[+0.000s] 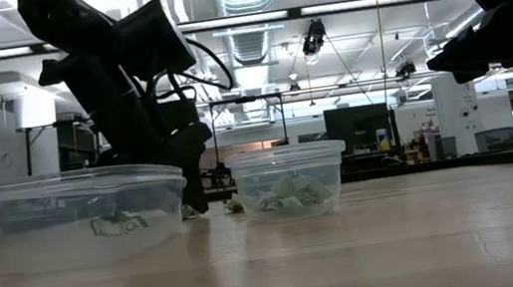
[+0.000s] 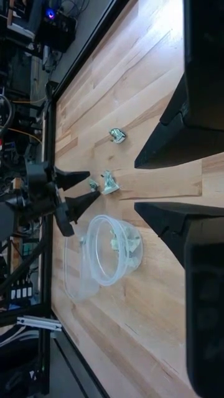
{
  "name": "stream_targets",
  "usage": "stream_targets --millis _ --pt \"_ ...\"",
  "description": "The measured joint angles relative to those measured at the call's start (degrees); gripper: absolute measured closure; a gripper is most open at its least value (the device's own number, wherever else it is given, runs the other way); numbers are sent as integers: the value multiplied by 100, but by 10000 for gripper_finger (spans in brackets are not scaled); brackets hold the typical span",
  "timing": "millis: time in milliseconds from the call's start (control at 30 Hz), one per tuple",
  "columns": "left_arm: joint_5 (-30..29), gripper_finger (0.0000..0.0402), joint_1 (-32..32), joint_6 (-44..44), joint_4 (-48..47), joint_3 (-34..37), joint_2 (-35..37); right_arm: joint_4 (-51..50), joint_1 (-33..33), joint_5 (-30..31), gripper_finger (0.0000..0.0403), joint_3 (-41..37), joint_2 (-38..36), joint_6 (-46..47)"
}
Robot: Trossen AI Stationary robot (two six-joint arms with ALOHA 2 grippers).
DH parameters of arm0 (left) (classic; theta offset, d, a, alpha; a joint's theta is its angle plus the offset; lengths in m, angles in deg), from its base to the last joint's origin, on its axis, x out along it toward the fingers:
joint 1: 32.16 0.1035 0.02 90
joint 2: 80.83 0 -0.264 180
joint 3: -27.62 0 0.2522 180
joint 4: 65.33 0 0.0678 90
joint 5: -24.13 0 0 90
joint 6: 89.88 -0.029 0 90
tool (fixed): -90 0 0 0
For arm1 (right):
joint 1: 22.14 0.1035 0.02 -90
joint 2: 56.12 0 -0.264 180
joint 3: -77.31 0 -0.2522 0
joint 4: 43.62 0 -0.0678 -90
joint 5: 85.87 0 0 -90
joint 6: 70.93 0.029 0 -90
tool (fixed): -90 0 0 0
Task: Pick and place items into bin
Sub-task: Put the stevia packet into the left transparent bin
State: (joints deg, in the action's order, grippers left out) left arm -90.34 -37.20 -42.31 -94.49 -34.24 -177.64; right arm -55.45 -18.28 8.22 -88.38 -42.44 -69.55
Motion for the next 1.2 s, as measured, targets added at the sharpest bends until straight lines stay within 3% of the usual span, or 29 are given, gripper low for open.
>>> stream_targets --millis 300,1033,1200 --pt "4 116 18 -41 -7 0 4 0 2 0 330 0 0 -3" --pt "-2 388 22 -800 131 2 9 0 0 0 316 0 -1 -2" --pt "-2 398 22 -1032 157 2 22 0 0 0 322 0 -1 -4"
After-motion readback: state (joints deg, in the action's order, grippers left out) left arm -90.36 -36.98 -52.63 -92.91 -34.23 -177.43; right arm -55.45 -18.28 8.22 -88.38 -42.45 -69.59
